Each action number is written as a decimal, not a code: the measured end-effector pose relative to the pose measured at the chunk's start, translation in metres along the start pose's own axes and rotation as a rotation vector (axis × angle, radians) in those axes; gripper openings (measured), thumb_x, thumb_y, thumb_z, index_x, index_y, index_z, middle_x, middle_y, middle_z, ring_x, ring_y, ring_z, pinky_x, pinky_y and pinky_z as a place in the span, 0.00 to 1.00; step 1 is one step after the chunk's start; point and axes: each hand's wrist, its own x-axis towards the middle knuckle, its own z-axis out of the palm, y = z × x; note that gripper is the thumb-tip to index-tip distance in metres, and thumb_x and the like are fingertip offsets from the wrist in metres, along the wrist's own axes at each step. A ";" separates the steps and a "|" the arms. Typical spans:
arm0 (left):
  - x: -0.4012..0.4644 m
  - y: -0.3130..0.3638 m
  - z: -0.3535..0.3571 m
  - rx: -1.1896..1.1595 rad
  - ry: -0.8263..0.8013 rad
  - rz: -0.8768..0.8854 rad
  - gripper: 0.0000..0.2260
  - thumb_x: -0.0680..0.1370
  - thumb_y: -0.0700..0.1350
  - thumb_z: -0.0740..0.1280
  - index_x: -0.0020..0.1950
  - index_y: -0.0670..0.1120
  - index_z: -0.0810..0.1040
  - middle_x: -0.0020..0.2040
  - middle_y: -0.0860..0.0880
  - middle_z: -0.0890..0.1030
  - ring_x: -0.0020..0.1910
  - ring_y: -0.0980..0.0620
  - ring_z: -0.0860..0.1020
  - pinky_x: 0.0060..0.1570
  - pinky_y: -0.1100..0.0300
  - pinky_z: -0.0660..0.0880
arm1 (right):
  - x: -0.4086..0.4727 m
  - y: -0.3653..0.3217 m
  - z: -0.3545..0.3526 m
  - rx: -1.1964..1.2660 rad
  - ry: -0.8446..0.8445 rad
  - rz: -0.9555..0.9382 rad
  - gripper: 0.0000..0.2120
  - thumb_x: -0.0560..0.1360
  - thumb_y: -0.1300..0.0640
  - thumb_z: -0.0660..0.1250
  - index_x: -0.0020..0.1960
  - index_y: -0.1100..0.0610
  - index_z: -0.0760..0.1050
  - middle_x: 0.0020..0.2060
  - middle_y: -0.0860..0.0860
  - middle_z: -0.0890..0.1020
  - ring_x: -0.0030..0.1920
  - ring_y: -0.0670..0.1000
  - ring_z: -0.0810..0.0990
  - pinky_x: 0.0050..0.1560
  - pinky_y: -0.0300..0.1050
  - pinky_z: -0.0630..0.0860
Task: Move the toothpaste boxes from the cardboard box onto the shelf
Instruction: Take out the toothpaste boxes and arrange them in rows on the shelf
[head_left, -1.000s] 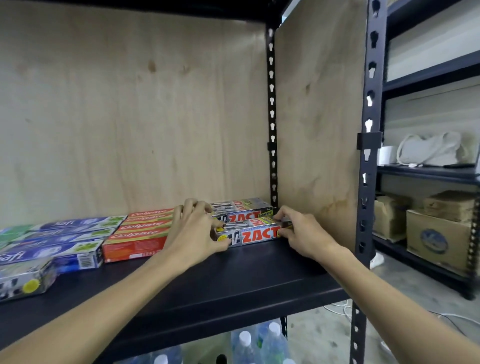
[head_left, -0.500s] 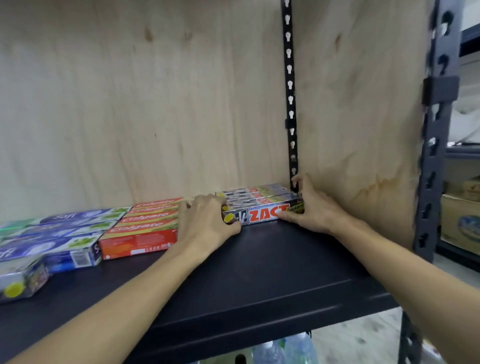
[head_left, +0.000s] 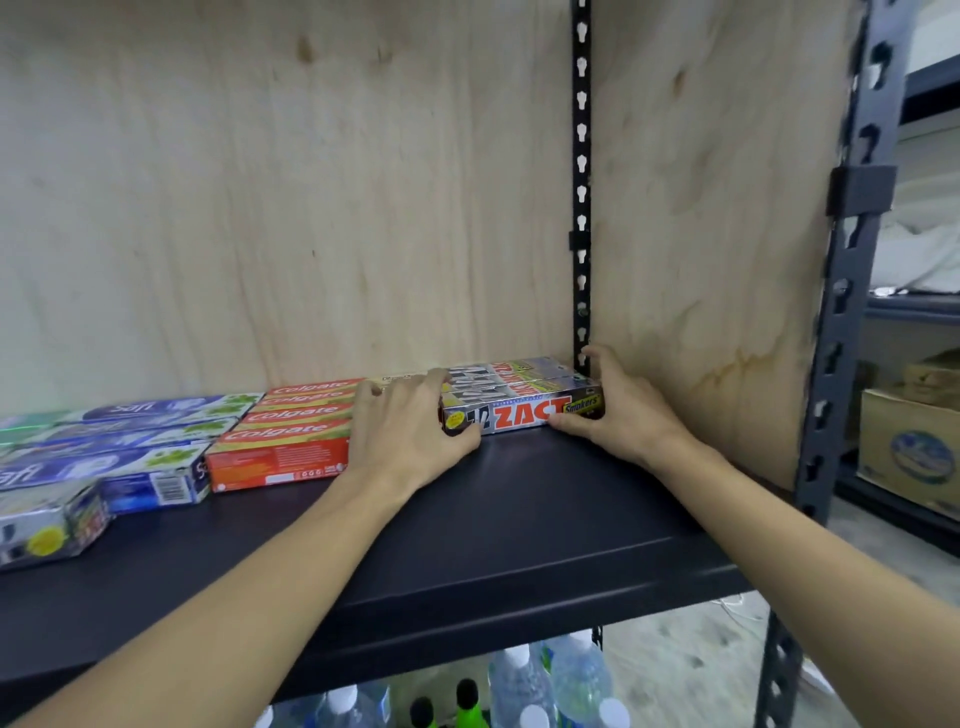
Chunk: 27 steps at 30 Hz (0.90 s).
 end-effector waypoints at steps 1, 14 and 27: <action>-0.002 0.001 -0.002 -0.016 0.013 0.006 0.30 0.71 0.69 0.63 0.67 0.54 0.74 0.59 0.53 0.84 0.60 0.49 0.79 0.60 0.48 0.67 | -0.005 -0.002 -0.001 0.007 0.011 -0.008 0.47 0.70 0.37 0.76 0.79 0.46 0.53 0.74 0.52 0.71 0.70 0.57 0.73 0.68 0.54 0.73; -0.066 -0.020 -0.066 -0.101 0.072 0.142 0.35 0.72 0.67 0.65 0.73 0.51 0.68 0.70 0.53 0.73 0.71 0.51 0.68 0.71 0.50 0.59 | -0.087 -0.050 -0.016 0.048 0.050 -0.144 0.40 0.74 0.42 0.74 0.78 0.51 0.56 0.67 0.54 0.69 0.66 0.52 0.74 0.68 0.48 0.72; -0.166 -0.206 -0.159 0.130 0.121 -0.120 0.38 0.72 0.72 0.59 0.72 0.48 0.70 0.68 0.48 0.71 0.68 0.45 0.68 0.68 0.47 0.63 | -0.147 -0.206 0.072 0.189 -0.182 -0.382 0.36 0.76 0.43 0.71 0.77 0.50 0.56 0.59 0.50 0.70 0.43 0.39 0.70 0.53 0.38 0.67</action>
